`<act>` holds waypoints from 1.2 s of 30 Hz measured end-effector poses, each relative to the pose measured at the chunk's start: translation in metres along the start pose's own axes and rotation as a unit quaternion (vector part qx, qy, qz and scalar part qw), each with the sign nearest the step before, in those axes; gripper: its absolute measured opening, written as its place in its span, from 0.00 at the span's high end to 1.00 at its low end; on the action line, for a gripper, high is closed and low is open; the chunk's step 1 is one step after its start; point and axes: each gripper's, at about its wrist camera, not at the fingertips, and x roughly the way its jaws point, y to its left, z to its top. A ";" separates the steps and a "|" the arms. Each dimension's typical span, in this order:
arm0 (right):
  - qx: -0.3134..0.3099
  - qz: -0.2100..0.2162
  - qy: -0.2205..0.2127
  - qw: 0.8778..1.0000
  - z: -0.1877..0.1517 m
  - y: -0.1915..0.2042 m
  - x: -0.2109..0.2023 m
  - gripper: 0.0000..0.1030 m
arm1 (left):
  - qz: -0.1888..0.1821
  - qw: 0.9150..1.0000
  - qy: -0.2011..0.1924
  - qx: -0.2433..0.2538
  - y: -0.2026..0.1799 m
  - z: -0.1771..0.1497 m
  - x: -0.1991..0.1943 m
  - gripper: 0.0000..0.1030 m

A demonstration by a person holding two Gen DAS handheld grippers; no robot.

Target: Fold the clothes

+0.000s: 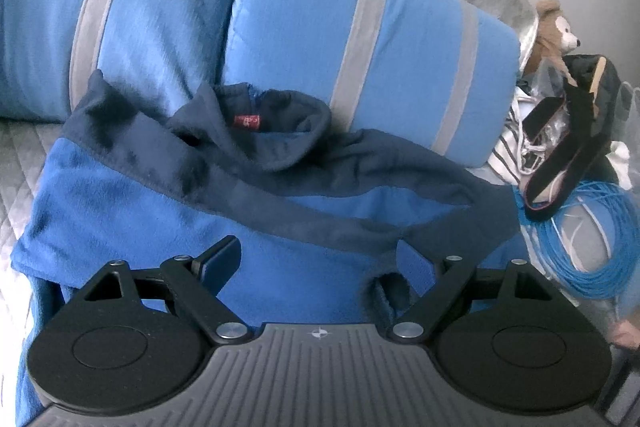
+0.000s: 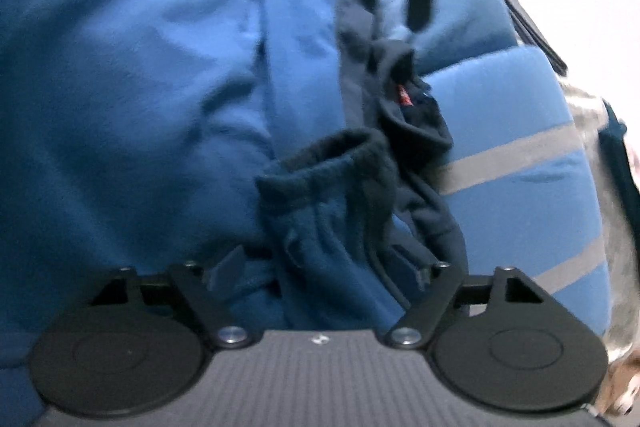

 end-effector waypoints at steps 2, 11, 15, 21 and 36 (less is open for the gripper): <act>-0.019 0.002 0.002 1.000 0.004 0.006 0.005 0.31 | 0.000 1.000 0.003 -0.001 0.000 0.000 0.001 0.17; 0.105 -0.049 0.006 0.993 0.012 -0.009 0.014 0.90 | -0.052 0.998 0.032 -0.034 0.003 -0.004 0.008 0.17; 0.152 -0.076 -0.002 0.985 0.011 -0.017 0.010 0.90 | -0.123 0.986 0.068 -0.091 0.008 -0.008 0.022 0.17; 0.194 -0.093 -0.020 0.976 0.007 -0.031 0.005 0.90 | -0.214 0.962 0.104 -0.136 0.003 -0.014 0.039 0.17; 0.210 -0.078 -0.040 0.974 0.000 -0.032 -0.003 0.90 | -0.255 0.903 0.196 -0.284 0.004 -0.031 0.113 0.17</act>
